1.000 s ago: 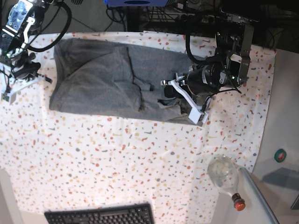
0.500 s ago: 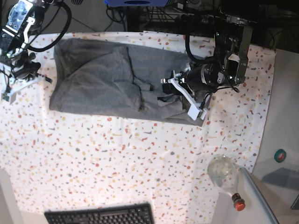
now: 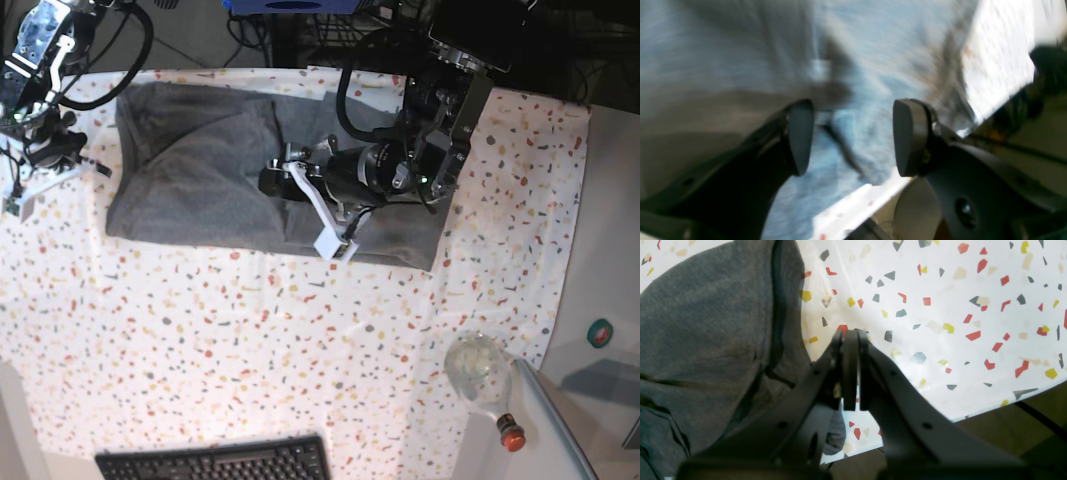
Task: Layout the t-shirt on the table in an organized manner, then fold the t-shirt properly
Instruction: 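Grasp both ends of the folded shirt with both grippers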
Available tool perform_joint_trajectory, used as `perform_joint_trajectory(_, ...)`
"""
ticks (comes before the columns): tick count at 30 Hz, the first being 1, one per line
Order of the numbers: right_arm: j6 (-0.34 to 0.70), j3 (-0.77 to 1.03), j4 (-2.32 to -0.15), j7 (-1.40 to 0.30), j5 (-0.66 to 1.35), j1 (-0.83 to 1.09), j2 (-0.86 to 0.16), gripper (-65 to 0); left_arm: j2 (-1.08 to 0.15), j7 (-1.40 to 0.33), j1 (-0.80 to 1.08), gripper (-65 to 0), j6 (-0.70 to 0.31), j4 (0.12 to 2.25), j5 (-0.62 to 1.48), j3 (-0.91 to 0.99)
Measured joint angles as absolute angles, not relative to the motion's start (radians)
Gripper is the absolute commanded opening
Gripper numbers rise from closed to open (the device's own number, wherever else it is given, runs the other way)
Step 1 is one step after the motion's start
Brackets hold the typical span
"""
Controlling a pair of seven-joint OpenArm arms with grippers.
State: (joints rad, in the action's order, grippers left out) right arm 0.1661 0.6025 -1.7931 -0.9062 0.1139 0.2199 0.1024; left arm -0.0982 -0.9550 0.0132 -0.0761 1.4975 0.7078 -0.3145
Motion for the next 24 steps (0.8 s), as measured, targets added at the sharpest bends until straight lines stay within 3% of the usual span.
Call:
perform_joint_trajectory(6,0.166,0.603,-1.793,-0.905,0.114,0.22,0.102,-65.0,-0.137,-0.954,0.024,-29.8,-0.075,1.557,0.708,-0.276)
perform_joint_trajectory(10,0.166,0.603,-1.794,-0.905,0.113,0.216,0.102,-65.0,-0.202,-0.951,0.111,-30.4,-0.078,1.676,0.712,-0.122)
perform_joint_trajectory(12,0.166,0.605,-1.81,-0.909,0.134,0.217,0.103,-65.0,-0.239,-0.952,0.171,-38.0,-0.079,1.693,0.714,0.015)
perform_joint_trajectory(15,0.166,0.641,-1.831,-0.908,0.323,0.215,0.102,-63.0,-0.284,-0.946,0.233,-65.0,-0.079,1.654,0.703,0.273)
perform_joint_trajectory(20,0.168,0.644,-1.749,-0.932,0.523,0.226,0.082,-19.5,-0.323,-0.94,0.253,-65.0,-0.08,1.496,0.689,0.548)
perform_joint_trajectory(22,0.17,0.643,-1.684,-0.972,0.63,0.222,0.045,-11.6,-0.359,-0.949,0.258,-65.0,-0.11,1.445,0.686,0.549)
perform_joint_trajectory(24,0.179,0.642,-1.603,-0.98,0.73,0.213,0.002,-12.8,-0.37,-0.933,0.254,-65.0,-0.151,1.423,0.687,0.55)
